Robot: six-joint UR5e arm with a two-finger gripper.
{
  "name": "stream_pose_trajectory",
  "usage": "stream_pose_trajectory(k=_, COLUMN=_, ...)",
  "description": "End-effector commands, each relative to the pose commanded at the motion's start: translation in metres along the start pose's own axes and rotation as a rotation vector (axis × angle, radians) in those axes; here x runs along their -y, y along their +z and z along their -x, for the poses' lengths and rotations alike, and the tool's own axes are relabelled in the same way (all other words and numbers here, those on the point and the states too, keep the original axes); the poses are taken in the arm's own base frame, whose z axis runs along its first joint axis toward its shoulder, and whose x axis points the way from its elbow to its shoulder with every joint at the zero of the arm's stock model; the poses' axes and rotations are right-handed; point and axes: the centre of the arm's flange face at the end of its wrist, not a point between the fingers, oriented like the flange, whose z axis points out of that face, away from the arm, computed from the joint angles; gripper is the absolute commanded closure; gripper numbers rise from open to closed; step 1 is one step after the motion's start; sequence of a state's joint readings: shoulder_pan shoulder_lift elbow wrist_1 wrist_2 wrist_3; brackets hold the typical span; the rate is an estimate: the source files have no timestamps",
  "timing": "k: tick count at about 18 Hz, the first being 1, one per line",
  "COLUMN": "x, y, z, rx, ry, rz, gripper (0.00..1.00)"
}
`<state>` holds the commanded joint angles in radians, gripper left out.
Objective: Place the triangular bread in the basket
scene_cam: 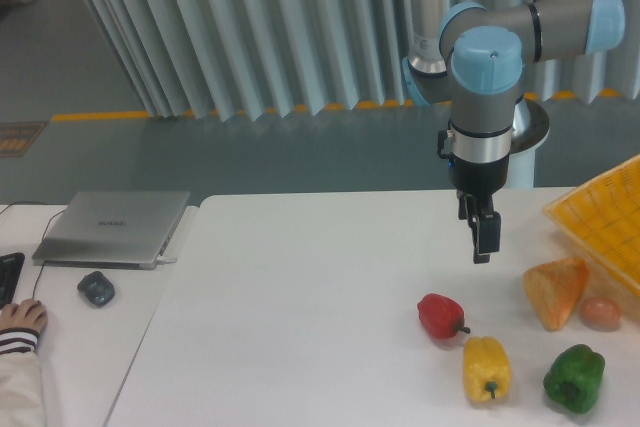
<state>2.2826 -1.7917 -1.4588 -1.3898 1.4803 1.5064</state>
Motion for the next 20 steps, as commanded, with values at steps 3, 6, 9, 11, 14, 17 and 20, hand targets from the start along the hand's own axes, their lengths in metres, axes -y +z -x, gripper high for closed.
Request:
stream_pose_trajectory(k=3, x=0.000, y=0.002, z=0.000, rx=-0.003, ry=0.004, rz=-0.001, gripper=0.00)
stream_pose_trajectory(k=6, x=0.000, y=0.005, z=0.000, rx=-0.008, ry=-0.001, rz=-0.001, gripper=0.00)
stream_pose_trajectory(k=9, x=0.000, y=0.010, z=0.003, rx=0.046, ry=-0.046, rz=-0.007, gripper=0.00)
stream_pose_trajectory(k=11, x=-0.003, y=0.025, z=-0.001, rx=0.062, ry=-0.098, rz=-0.013, gripper=0.00)
stream_pose_trajectory(k=14, x=0.000, y=0.028, z=-0.002, rx=0.080, ry=-0.097, rz=-0.014, gripper=0.00)
stream_pose_trajectory(k=17, x=-0.002, y=0.037, z=-0.004, rx=0.064, ry=-0.100, rz=-0.014, gripper=0.00)
stream_pose_trajectory(k=20, x=-0.011, y=0.043, z=-0.003, rx=0.094, ry=-0.102, rz=-0.009, gripper=0.00)
